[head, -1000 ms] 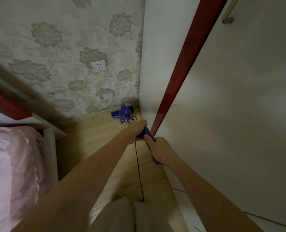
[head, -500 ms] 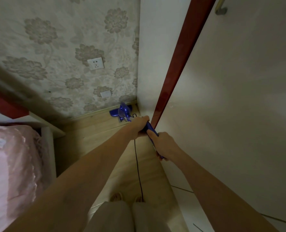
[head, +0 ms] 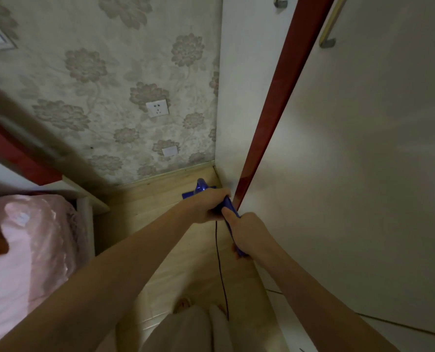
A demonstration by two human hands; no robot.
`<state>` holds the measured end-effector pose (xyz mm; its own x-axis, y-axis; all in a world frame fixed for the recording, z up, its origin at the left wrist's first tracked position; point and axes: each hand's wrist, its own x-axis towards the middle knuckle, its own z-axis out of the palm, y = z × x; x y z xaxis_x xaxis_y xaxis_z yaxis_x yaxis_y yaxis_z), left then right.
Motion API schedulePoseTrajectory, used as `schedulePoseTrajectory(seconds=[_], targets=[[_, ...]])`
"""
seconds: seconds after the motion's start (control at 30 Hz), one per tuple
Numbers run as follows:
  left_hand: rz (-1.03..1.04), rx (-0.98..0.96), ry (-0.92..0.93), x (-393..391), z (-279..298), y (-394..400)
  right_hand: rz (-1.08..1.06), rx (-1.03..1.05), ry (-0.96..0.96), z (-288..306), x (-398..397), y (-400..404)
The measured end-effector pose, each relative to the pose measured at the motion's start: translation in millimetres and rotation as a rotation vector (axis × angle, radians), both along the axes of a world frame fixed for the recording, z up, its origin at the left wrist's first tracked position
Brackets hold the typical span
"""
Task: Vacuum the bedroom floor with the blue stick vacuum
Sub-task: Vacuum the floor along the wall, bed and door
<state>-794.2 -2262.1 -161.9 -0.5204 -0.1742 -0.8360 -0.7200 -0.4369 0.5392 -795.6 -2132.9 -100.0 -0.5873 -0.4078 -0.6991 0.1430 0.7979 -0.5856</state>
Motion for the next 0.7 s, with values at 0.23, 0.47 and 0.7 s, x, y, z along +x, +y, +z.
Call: schedulePoseTrajectory(seconds=[0.23, 0.47, 0.7], targets=[[0.077, -0.112, -0.011, -12.5, -12.0, 14.1, -0.029, 0.008, 0.022, -32.0, -5.2, 4.0], [0.04, -0.069, 0.01, -8.5, -3.4, 25.1, -0.021, -0.026, 0.049, -8.7, -2.2, 23.6], [-0.004, -0.122, 0.016, -18.0, -1.1, 8.6, -0.075, -0.075, 0.057, -15.3, -6.6, 5.9]])
